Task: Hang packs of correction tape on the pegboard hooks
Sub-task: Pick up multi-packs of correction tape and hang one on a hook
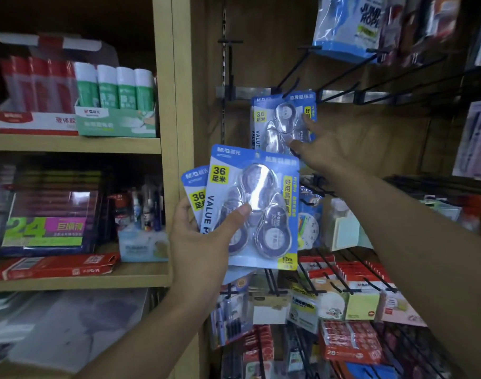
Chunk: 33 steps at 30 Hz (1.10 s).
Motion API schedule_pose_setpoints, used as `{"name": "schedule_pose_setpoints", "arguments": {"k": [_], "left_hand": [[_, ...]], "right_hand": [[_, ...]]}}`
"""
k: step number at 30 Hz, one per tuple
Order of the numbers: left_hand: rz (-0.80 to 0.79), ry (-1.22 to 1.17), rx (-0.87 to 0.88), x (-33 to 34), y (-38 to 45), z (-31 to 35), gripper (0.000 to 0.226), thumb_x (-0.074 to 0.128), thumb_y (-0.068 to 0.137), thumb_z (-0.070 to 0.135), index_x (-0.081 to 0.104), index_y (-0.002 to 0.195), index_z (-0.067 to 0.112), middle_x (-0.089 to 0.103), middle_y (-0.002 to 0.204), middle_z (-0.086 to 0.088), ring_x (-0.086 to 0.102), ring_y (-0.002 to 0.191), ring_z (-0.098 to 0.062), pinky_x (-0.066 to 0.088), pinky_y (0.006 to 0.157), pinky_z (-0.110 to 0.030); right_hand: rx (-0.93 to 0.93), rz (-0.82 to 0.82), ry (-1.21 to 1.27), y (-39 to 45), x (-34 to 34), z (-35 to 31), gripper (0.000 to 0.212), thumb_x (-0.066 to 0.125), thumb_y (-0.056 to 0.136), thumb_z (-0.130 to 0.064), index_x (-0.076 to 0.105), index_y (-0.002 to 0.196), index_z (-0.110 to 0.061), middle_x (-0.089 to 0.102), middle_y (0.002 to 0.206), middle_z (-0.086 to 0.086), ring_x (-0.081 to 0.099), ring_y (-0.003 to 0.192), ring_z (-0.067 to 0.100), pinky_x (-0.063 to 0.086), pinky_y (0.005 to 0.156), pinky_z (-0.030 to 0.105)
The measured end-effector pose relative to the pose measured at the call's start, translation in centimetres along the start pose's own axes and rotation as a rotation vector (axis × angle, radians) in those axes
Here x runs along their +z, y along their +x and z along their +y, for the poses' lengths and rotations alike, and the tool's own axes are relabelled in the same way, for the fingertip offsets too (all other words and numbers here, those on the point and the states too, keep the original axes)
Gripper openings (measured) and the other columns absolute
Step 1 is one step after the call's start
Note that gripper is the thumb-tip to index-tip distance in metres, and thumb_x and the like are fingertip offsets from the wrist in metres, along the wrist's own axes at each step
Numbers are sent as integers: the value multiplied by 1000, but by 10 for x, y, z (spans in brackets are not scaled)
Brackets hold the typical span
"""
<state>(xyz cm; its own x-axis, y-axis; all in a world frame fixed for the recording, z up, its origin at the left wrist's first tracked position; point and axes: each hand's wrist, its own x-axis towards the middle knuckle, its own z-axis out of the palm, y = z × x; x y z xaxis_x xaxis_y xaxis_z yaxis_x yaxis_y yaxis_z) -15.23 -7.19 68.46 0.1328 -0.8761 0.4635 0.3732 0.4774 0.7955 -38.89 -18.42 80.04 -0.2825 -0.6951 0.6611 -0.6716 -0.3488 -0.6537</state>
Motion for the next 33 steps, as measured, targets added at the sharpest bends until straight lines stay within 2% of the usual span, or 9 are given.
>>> {"name": "schedule_pose_setpoints", "arguments": {"k": [3,7,13,17,19,22,26,31,33], "left_hand": [[-32,2,-18,-3,-2,0,44,81,72,10,62,110,23,75,103,0,74,92,-21,59,80,-50],[-94,31,-23,-6,0,4,42,81,71,10,64,106,26,76,102,1,74,92,-21,58,82,-49],[-142,55,-50,-7,-1,8,47,84,65,18,63,106,26,76,102,0,74,93,-25,56,83,-56],[-140,39,-27,-6,2,8,49,83,60,22,63,105,25,76,102,0,74,91,-21,59,81,-49],[-147,35,-6,-5,4,7,47,82,62,20,63,104,27,76,101,0,75,90,-20,59,79,-45],[-140,14,20,-1,5,5,43,82,62,19,64,100,30,76,100,1,75,90,-19,59,78,-43],[-84,-25,40,6,8,0,41,82,68,16,64,102,28,76,102,1,74,94,-19,58,84,-47],[-1,-76,75,15,12,-5,46,80,73,9,61,114,17,75,105,-2,73,97,-22,57,88,-47],[6,-62,104,18,12,-6,51,81,73,9,59,118,15,74,106,-1,73,98,-19,58,88,-43]], "right_hand": [[21,-44,-103,14,3,0,75,70,94,-34,31,158,-30,45,156,2,55,130,21,39,90,19],[55,-50,-78,25,8,3,76,75,91,-28,37,156,-22,52,149,4,54,130,18,36,82,10],[58,-60,-159,24,8,4,78,76,90,-24,35,156,-28,54,147,2,61,121,22,47,89,25],[11,-21,-105,14,2,-5,63,76,85,-11,52,143,-17,69,120,8,64,97,20,54,85,35],[3,13,-33,3,-3,-16,67,77,86,-18,49,147,-18,63,123,3,65,105,18,53,88,27],[-60,137,165,-25,-10,-30,62,77,83,-35,54,141,-28,59,136,1,64,116,14,52,101,34],[-135,254,357,-110,-13,-49,46,71,94,-34,56,137,-33,59,133,-13,59,110,-7,48,88,12],[-174,56,282,-195,5,-33,78,78,86,-37,37,151,-44,45,143,-25,45,132,-8,42,105,18],[-181,21,215,-208,15,-26,84,80,84,-35,33,153,-42,36,149,-27,34,139,-12,33,109,8]]}}
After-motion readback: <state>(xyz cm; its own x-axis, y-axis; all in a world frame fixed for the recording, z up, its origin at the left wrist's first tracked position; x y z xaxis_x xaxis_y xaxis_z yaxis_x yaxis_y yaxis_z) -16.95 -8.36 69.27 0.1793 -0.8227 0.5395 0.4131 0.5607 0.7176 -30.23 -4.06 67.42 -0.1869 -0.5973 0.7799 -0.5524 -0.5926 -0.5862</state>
